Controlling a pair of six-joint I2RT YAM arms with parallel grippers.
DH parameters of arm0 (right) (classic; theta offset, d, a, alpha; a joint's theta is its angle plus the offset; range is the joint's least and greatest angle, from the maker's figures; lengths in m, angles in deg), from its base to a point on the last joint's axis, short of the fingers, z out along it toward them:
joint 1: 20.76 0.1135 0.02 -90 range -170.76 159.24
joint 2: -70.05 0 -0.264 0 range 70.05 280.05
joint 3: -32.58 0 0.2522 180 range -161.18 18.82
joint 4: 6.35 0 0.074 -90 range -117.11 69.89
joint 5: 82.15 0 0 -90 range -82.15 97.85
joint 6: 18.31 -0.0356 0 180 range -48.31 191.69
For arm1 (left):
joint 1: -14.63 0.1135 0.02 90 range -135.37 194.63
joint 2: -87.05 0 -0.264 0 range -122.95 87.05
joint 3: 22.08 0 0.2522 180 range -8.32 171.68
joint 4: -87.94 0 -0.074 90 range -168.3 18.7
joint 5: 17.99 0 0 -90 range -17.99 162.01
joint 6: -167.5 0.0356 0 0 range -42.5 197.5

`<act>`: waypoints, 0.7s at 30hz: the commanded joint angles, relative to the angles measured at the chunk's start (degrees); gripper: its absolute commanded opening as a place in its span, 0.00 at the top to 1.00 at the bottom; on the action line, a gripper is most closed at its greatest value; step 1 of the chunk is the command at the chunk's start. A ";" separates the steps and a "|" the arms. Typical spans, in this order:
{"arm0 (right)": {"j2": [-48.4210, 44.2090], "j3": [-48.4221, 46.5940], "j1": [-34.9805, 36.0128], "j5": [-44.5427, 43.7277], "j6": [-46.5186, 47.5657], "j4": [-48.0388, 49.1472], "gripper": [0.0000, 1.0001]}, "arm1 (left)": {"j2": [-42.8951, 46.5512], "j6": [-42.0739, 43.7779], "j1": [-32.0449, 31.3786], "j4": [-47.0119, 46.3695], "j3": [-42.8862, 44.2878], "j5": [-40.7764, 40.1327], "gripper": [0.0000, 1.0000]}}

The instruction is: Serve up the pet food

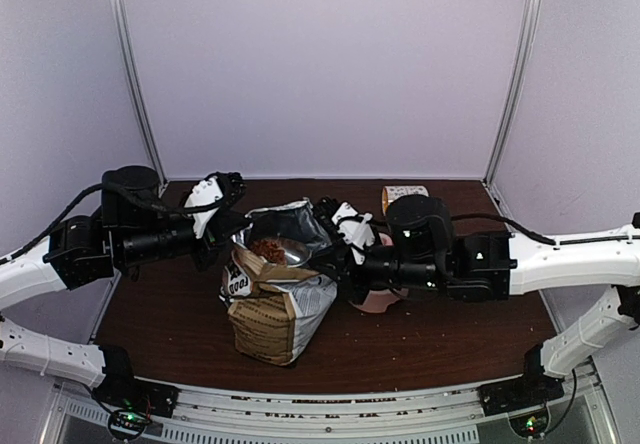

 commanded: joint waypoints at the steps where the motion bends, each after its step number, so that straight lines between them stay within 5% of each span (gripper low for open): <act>1: -4.50 4.38 0.85 -3.38 -1.29 8.13 1.00 | 0.55 1.24 -0.28 -8.55 1.07 0.97 1.00; 21: -15.00 14.75 3.91 -10.44 6.34 18.95 1.00 | 1.50 1.73 -0.28 -8.71 1.14 -0.61 1.00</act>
